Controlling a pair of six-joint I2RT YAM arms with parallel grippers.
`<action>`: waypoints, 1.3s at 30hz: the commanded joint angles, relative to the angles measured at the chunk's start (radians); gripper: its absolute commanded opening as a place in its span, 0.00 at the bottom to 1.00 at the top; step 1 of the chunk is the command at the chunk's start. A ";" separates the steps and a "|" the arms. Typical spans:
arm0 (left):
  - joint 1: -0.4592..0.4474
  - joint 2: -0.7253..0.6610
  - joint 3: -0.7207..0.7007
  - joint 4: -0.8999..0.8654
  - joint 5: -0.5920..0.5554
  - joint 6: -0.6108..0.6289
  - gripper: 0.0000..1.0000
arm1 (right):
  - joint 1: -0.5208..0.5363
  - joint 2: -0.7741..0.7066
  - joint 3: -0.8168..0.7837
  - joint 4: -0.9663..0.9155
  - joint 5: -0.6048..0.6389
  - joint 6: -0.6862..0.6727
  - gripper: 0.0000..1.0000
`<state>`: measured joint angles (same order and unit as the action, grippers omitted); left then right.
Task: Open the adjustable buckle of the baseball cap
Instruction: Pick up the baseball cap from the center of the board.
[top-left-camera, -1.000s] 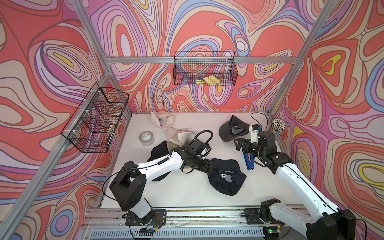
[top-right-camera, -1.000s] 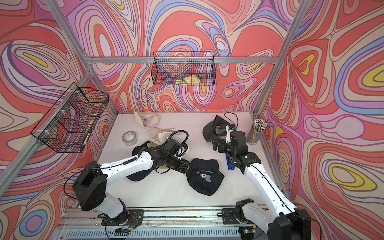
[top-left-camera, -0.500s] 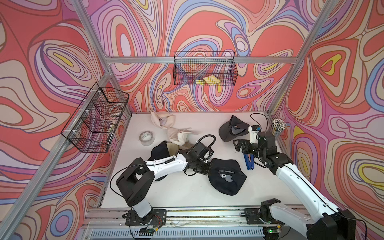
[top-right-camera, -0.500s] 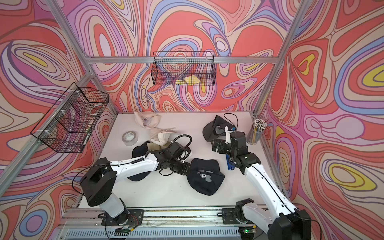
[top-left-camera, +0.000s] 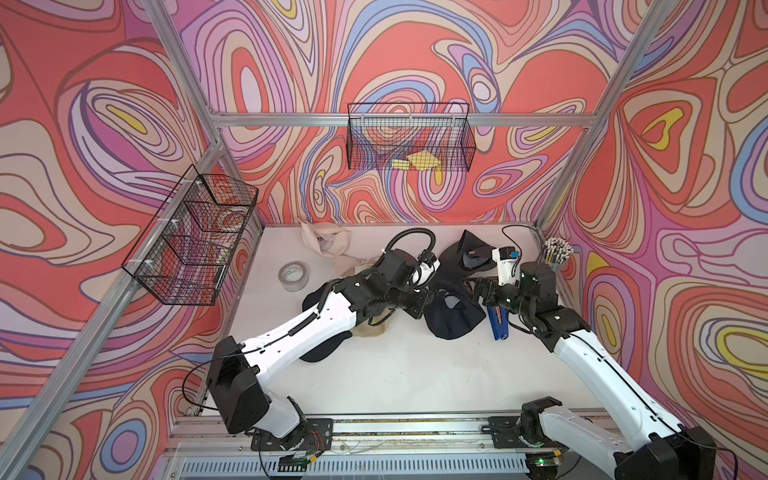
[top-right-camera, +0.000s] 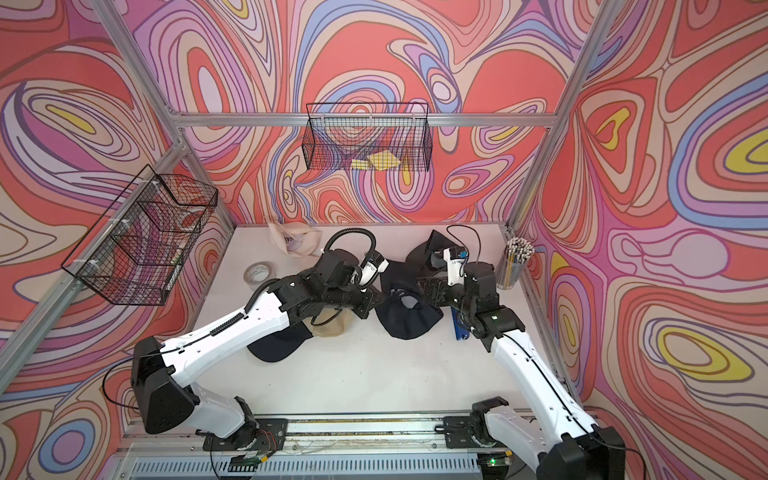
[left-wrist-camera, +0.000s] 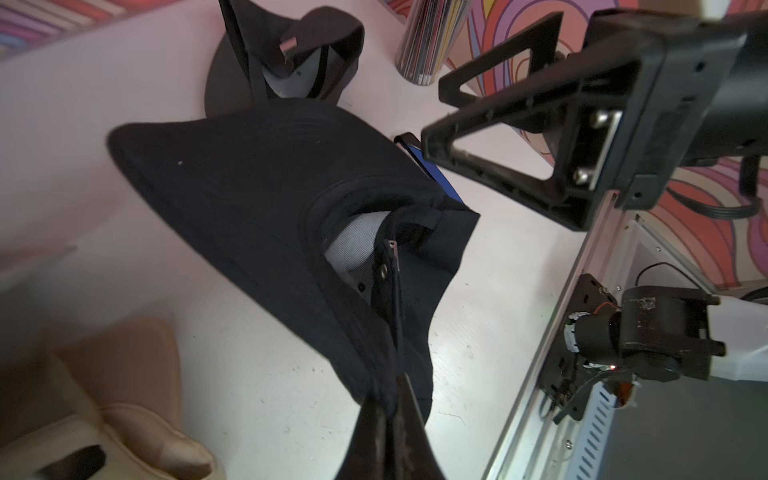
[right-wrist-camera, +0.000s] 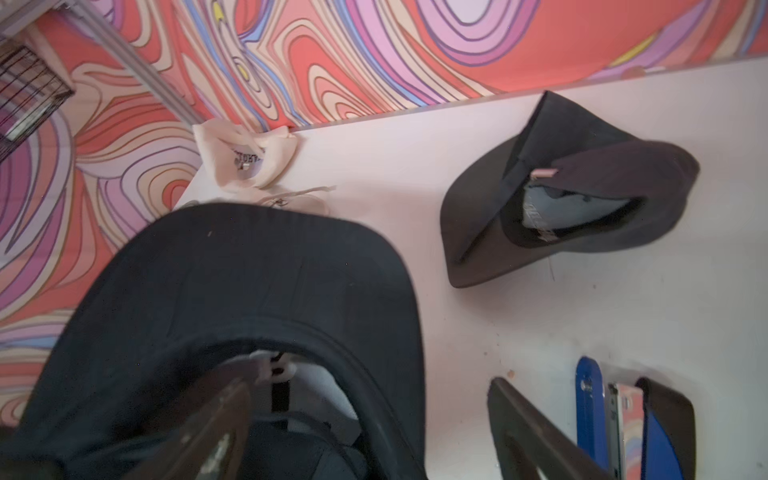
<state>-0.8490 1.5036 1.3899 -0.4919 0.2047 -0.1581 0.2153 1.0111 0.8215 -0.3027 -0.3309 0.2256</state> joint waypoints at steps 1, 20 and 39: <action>0.022 0.008 0.040 -0.112 -0.052 0.207 0.00 | 0.000 -0.014 0.047 -0.007 -0.163 -0.122 0.81; 0.177 0.157 0.350 -0.421 0.240 0.580 0.00 | 0.001 0.116 0.033 0.179 -0.509 -0.460 0.53; 0.179 0.205 0.440 -0.473 0.294 0.589 0.00 | 0.106 0.234 0.120 0.140 -0.520 -0.546 0.41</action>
<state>-0.6727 1.7046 1.7939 -0.9394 0.4614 0.4076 0.3080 1.2228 0.9089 -0.1562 -0.8753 -0.2985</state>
